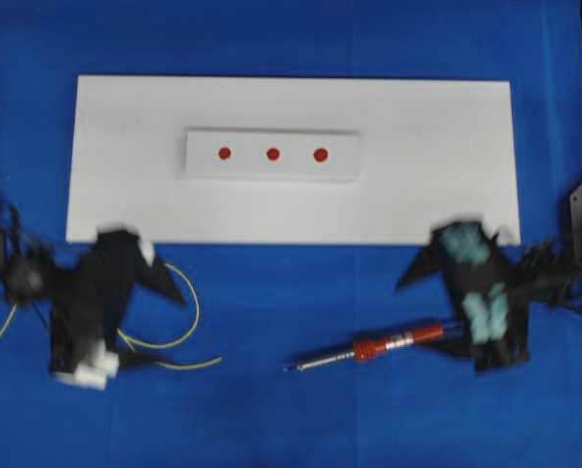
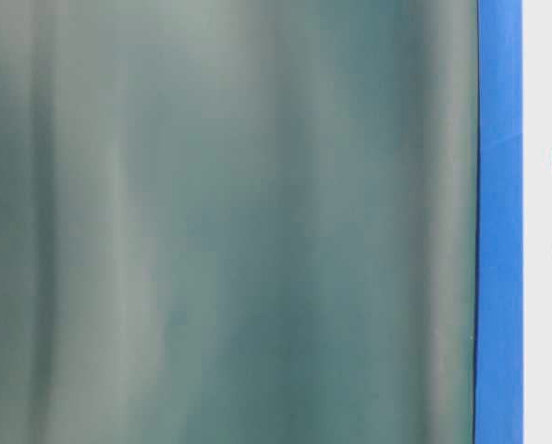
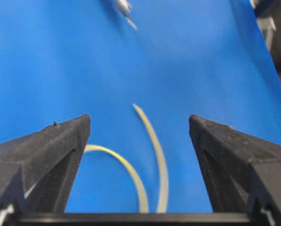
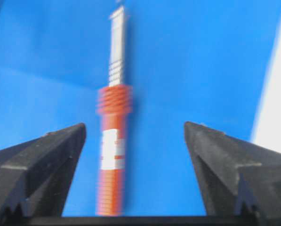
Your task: Touch the tip of the soldering iron to the tip of the solder at the mark.
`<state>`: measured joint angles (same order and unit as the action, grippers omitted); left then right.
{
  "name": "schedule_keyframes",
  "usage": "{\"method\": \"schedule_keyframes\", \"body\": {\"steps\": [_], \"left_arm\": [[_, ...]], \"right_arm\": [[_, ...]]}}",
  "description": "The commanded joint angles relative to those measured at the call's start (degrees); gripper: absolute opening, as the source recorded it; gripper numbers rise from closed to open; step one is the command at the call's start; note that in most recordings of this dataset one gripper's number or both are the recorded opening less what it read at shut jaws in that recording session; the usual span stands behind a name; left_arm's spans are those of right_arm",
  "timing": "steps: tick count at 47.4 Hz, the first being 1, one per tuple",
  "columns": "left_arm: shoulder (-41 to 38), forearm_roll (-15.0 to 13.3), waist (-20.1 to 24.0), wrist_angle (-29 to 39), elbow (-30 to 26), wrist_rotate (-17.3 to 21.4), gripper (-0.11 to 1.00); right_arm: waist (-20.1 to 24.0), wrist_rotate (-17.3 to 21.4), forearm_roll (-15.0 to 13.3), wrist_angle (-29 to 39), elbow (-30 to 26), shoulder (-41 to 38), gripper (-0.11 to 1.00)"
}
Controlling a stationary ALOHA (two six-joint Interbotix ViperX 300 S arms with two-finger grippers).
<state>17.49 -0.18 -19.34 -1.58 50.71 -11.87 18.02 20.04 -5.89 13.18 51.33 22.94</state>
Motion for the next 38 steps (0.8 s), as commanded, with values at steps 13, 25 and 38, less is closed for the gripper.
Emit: {"method": "schedule_keyframes", "body": {"steps": [13,25,38], "left_arm": [[12.92,0.09,15.47,-2.11,5.01,8.44,0.8],[19.86,0.09,23.2,-6.94,10.72,12.74,0.8],[26.28,0.09,23.38,-12.66,20.21,14.24,0.78]], "right_arm": [[-17.14,-0.09,-11.69,3.34,1.85,16.26,0.76],[-24.87,-0.09,-14.77,-0.09,6.59,21.36,0.75],[-25.31,1.05,-12.92,-10.37,17.31,24.52,0.75]]}}
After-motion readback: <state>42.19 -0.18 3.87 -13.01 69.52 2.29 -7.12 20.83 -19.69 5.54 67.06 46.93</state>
